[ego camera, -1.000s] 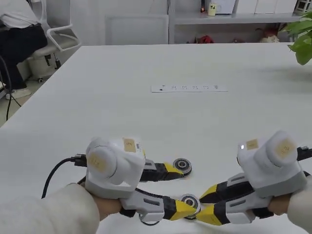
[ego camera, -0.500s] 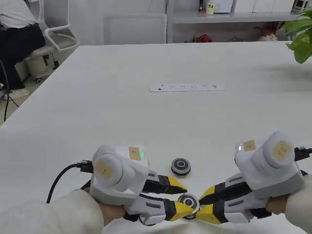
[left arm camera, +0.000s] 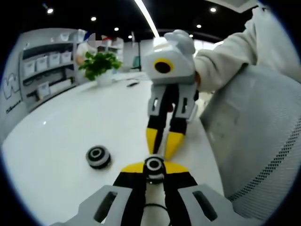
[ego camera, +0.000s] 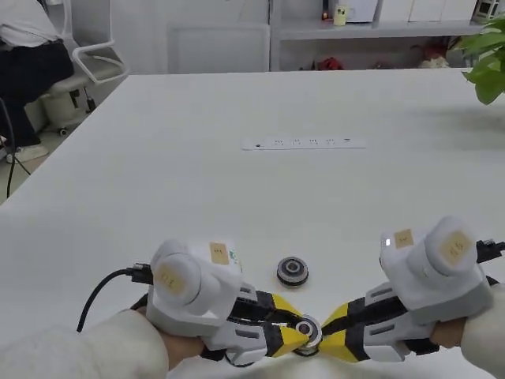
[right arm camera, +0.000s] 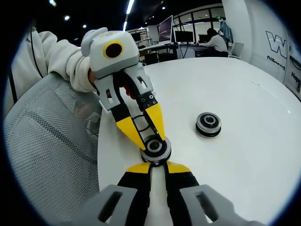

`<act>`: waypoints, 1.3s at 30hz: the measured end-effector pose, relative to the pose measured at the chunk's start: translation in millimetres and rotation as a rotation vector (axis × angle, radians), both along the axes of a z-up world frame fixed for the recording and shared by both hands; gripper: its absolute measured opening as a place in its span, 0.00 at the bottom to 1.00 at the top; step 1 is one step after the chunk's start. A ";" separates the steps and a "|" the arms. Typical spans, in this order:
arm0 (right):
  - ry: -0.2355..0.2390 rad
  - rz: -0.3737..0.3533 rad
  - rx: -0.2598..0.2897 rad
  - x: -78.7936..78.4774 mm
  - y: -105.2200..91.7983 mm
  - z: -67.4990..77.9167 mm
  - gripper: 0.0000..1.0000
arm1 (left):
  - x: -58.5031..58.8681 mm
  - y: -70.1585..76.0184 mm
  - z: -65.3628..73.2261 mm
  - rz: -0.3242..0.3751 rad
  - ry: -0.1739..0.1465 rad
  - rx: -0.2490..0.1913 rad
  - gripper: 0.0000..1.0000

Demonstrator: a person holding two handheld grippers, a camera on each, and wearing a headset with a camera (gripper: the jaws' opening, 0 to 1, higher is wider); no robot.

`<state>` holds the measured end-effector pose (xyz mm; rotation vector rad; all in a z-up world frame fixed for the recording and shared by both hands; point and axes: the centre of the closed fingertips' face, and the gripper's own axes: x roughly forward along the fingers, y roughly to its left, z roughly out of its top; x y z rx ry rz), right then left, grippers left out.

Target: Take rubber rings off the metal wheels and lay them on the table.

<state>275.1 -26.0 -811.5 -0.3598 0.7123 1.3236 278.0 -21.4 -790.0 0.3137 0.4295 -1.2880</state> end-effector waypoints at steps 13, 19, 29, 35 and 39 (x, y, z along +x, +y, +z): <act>0.044 -0.054 0.001 4.4 -1.3 -1.3 0.00 | -0.8 0.2 -0.8 -0.004 -0.017 -0.003 0.14; 0.119 -0.109 0.021 6.5 -3.7 -0.4 0.00 | -0.5 0.1 -0.8 -0.003 -0.017 -0.008 0.14; 0.247 -0.214 0.085 11.1 -6.5 5.7 0.00 | -0.6 0.9 -1.3 -0.001 -0.014 -0.013 0.14; 0.333 -0.278 0.132 12.5 -6.0 9.6 0.00 | -0.7 1.1 -1.5 -0.002 -0.017 -0.011 0.14; 0.398 -0.320 0.166 12.9 -6.5 10.3 0.00 | -0.5 0.9 -1.4 -0.002 -0.018 -0.009 0.14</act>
